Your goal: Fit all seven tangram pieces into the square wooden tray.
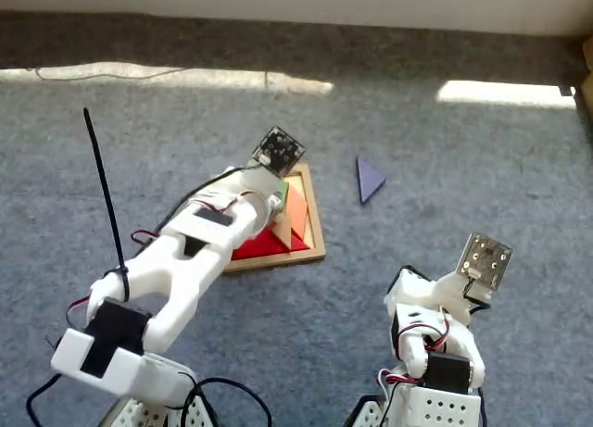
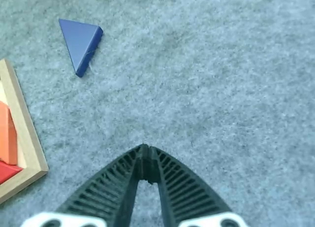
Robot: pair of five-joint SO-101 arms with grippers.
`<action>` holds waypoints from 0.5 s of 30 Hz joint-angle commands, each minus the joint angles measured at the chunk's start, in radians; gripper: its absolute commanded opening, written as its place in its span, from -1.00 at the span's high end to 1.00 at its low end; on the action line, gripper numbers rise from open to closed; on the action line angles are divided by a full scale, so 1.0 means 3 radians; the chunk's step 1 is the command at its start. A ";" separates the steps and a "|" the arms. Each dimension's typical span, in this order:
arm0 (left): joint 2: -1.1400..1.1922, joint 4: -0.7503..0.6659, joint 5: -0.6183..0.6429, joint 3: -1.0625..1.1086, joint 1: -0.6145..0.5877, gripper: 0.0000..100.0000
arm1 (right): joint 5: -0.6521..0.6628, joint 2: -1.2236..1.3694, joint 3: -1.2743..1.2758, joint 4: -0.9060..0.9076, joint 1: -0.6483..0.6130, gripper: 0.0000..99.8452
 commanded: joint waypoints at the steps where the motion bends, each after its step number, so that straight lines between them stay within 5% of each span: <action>1: 0.0156 -0.0061 -0.0113 -0.0299 -0.0151 0.66 | 0.0020 -0.0054 0.0386 -0.0049 0.0038 0.99; 15: 0.0176 0.0450 -0.0854 -0.0371 -0.0540 0.65 | 0.0026 -0.0054 0.0386 -0.0049 0.0038 0.99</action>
